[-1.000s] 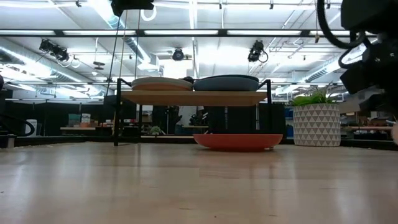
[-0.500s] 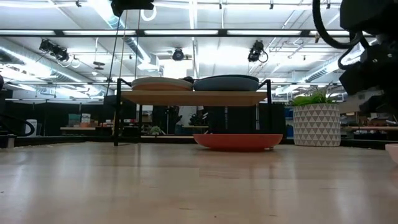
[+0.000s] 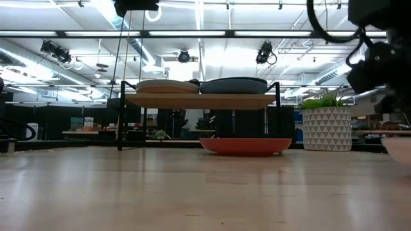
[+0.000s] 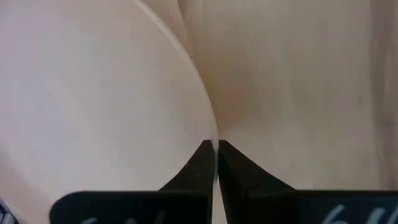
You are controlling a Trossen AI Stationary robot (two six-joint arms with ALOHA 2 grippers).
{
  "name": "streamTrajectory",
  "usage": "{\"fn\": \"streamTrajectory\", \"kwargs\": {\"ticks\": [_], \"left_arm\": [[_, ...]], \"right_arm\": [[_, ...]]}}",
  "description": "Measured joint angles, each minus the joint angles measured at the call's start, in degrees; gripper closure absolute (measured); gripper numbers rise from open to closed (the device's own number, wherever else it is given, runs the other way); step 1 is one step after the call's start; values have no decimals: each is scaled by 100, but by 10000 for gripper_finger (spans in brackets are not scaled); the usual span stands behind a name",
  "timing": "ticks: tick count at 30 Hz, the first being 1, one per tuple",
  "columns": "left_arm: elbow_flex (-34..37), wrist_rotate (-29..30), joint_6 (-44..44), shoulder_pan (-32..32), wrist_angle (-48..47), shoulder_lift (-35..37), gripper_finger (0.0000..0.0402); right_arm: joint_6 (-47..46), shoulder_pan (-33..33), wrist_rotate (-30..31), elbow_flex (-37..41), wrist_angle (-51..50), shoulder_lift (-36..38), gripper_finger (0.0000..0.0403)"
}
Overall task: Place and stack plates onto a shelf
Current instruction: Stack the light orange plate on top of the gray plate on the shelf
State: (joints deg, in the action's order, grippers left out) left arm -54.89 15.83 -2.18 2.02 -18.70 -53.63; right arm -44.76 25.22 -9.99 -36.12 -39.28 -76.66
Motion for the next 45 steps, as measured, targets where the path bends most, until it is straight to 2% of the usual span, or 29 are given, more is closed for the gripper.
{"fn": "streamTrajectory", "kwargs": {"ticks": [6,14,18,21,25,30,35,38,45], "left_arm": [[0,108,29,0,37,0,260],[0,152,132,7,379,2,260],[0,246,132,7,509,2,260],[0,243,-2,4,603,2,260],[0,-182,-288,7,1026,2,260],[0,-870,-458,2,1481,4,260],[-21,-971,-680,4,1399,4,260],[-414,-970,-604,4,843,-69,260],[-1916,-1016,609,4,-897,-673,241]], "right_arm": [[679,-381,-49,-604,-317,148,389],[1459,-2217,-202,-1783,-594,814,389],[1735,-3351,-1421,-2323,-234,884,389],[1870,-3937,-2375,-2655,246,853,389],[1797,-4456,-3109,-2832,740,761,389],[1726,-4752,-3491,-2846,874,672,389],[1219,-4791,-3655,-2846,870,550,389],[879,-4791,-3633,-2845,883,498,389],[-143,-4938,-3786,-2851,844,402,389]]}}
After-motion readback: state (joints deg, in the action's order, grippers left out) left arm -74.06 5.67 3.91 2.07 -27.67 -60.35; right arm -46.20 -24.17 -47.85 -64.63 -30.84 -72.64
